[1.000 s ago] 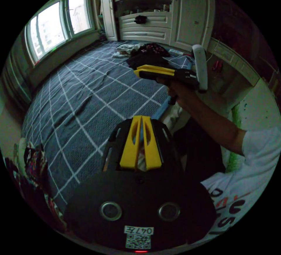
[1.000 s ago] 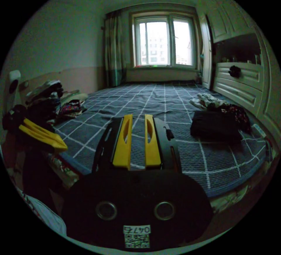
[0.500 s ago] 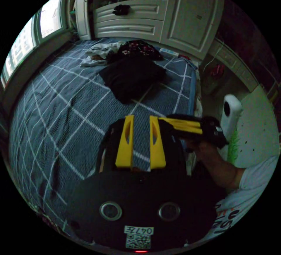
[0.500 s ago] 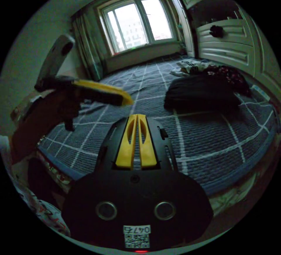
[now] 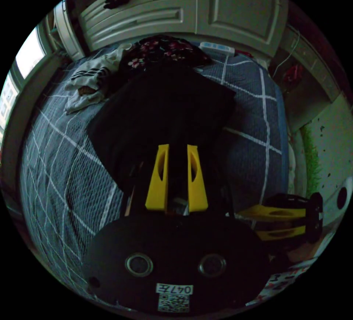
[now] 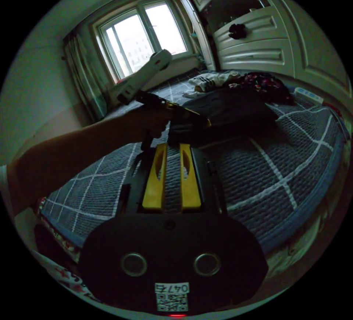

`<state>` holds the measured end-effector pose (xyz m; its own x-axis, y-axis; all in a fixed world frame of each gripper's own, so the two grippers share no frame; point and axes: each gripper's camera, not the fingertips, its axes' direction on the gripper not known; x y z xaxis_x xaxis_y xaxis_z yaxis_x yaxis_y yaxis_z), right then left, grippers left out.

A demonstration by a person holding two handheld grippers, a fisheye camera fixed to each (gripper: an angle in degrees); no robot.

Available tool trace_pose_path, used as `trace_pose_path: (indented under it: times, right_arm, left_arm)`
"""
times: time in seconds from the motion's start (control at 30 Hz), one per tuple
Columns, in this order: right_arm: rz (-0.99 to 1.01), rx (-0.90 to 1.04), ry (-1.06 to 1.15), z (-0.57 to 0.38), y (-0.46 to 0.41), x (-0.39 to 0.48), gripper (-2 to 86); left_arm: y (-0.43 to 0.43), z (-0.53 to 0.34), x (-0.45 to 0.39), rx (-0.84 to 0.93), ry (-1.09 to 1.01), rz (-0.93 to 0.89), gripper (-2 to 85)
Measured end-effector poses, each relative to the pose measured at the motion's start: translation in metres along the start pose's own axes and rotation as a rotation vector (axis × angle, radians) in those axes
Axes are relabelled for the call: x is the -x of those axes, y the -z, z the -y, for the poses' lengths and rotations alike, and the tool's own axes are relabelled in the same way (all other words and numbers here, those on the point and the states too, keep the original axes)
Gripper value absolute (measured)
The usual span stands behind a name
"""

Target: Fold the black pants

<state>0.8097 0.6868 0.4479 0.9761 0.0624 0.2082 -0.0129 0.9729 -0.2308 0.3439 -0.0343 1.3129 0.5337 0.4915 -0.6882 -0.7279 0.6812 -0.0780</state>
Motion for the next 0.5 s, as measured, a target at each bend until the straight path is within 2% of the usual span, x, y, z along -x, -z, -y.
trace_pose_path:
  times: [0.13,0.23,0.33,0.4,0.5]
  right_arm:
    - [-0.002,0.001,-0.048,0.007,-0.012,-0.017,2.3]
    - [-0.034,-0.009,-0.063,0.01,-0.016,-0.02,6.5]
    - [-0.103,-0.004,-0.079,0.015,-0.019,-0.017,15.8]
    - [-0.117,0.003,-0.081,0.017,-0.022,-0.011,18.4]
    - [-0.08,0.015,-0.045,0.02,-0.027,0.005,20.3]
  left_arm:
    - [0.012,-0.003,0.019,-0.034,0.041,-0.018,-0.5]
    - [0.035,-0.025,0.031,-0.085,0.082,-0.014,-0.8]
    - [0.07,-0.069,0.038,-0.141,0.131,0.052,-0.9]
    - [0.102,-0.12,0.04,-0.179,0.186,0.116,-1.0]
    - [0.135,-0.191,0.041,-0.208,0.28,0.037,-1.0]
